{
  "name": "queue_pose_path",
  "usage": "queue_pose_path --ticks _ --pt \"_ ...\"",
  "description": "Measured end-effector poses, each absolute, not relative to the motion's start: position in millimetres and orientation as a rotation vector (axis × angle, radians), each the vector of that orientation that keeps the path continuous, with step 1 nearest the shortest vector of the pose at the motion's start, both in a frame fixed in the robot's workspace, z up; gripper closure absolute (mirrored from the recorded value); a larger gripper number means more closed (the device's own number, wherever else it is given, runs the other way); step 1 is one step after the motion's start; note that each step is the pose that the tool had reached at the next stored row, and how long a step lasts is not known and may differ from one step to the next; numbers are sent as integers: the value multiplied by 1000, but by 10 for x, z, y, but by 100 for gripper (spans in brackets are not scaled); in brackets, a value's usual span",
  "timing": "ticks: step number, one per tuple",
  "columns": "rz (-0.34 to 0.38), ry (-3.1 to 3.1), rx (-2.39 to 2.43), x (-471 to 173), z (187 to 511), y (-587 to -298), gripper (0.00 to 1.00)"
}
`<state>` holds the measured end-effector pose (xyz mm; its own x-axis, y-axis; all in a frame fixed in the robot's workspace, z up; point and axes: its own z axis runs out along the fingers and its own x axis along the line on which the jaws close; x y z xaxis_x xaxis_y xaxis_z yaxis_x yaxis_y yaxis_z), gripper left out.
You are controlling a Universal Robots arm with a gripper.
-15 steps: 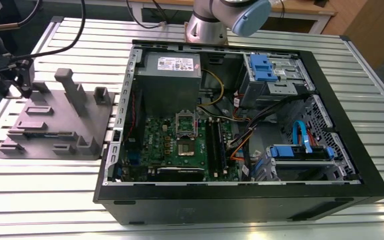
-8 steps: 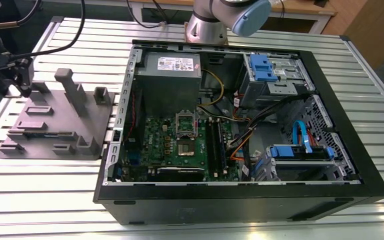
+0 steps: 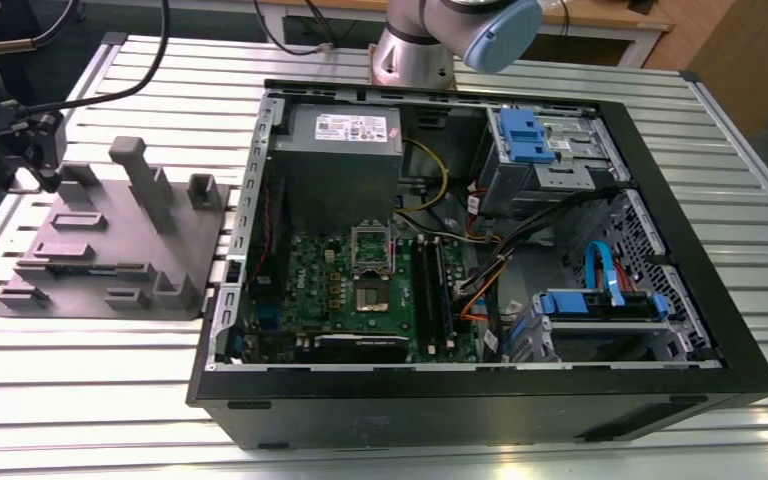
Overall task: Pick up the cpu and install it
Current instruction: 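Pick up the cpu and move it towards the insertion slot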
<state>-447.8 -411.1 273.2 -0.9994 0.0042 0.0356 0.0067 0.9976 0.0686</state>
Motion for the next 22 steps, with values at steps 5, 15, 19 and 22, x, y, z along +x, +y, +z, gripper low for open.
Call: queue_pose_path --ticks 5,15,19,22 --pt "-107 -3105 -9 -4478 2754 -4111 53" --pt "-111 -3104 -8 -4478 2758 -4111 53" --pt "-112 -3104 -8 -4479 2768 -4111 53" --pt "-112 -3104 -8 -4478 2840 -4111 53"
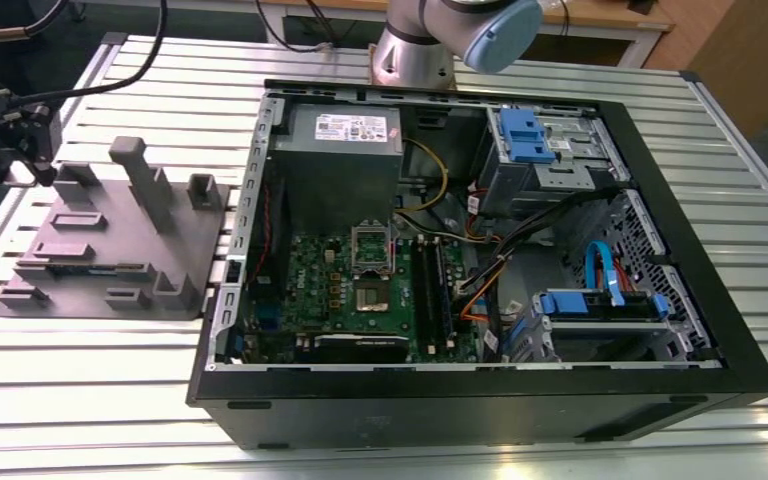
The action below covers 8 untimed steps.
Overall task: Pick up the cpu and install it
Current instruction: 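Pick up the cpu and move it towards the insertion slot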
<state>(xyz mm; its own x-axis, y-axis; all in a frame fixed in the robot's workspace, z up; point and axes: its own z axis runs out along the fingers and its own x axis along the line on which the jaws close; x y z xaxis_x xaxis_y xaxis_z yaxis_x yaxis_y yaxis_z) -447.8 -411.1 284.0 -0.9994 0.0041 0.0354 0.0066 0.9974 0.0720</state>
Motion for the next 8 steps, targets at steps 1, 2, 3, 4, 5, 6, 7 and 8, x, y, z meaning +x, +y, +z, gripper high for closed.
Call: queue_pose_path --ticks 1,2,3,4,5,6,7,8 --pt "-112 -3105 -8 -4478 2870 -4111 53" --pt "-112 -3105 -8 -4478 2903 -4111 53" --pt "-112 -3105 -8 -4478 2934 -4111 53" --pt "-112 -3105 -8 -4478 2970 -4111 53" --pt "-112 -3106 -8 -4478 3006 -4110 53" --pt "-112 -3106 -8 -4478 3042 -4111 53" --pt "-112 -3106 -8 -4478 3079 -4110 53" --pt "-112 -3107 -8 -4478 3112 -4110 53"
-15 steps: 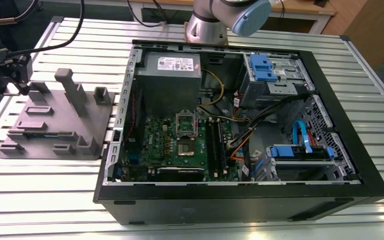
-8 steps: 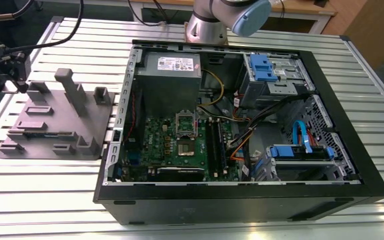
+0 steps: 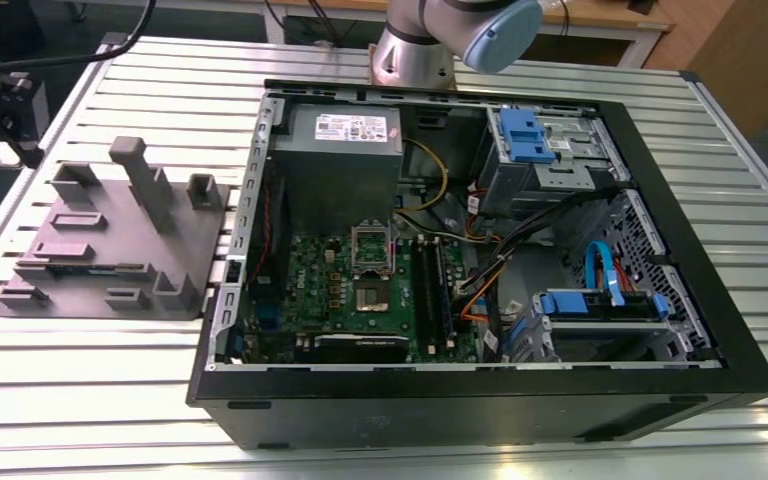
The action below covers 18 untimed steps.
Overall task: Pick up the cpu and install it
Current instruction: 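Pick up the cpu and move it towards the insertion slot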
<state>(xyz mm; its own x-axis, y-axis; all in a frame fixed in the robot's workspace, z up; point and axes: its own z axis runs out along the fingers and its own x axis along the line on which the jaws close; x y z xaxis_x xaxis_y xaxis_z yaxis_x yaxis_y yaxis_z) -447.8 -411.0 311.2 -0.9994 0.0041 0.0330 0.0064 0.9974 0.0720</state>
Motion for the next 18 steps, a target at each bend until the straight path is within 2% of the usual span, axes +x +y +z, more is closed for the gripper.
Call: queue_pose_path --ticks 18 --pt "-113 -3107 -8 -4478 3204 -4110 53"
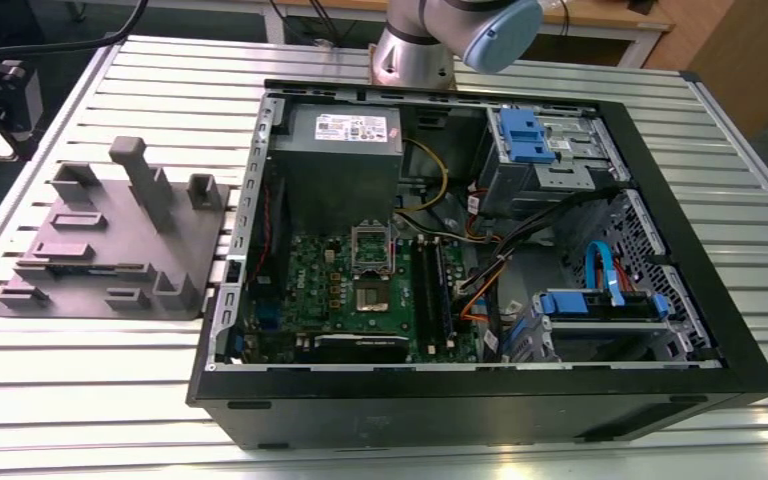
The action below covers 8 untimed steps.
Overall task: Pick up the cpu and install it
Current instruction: 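Pick up the cpu and move it towards the insertion slot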
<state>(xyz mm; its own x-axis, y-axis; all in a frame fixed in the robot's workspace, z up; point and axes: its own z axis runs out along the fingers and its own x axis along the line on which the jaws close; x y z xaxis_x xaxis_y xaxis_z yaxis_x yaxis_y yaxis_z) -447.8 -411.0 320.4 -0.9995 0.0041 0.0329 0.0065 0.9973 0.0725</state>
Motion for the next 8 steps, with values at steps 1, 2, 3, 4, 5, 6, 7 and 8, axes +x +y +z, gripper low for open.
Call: queue_pose_path --ticks 1,2,3,4,5,6,7,8 --pt "-113 -3107 -8 -4478 3204 -4110 53" --pt "-113 -3107 -8 -4478 3204 -4110 53" --pt "-113 -3107 -8 -4478 3204 -4110 53" --pt "-113 -3107 -8 -4478 3204 -4110 53" --pt "-113 -3107 -8 -4478 3205 -4110 53" --pt "-113 -3107 -8 -4478 3205 -4110 53" --pt "-113 -3107 -8 -4478 3205 -4110 53" --pt "-113 -3107 -8 -4478 3205 -4110 53"
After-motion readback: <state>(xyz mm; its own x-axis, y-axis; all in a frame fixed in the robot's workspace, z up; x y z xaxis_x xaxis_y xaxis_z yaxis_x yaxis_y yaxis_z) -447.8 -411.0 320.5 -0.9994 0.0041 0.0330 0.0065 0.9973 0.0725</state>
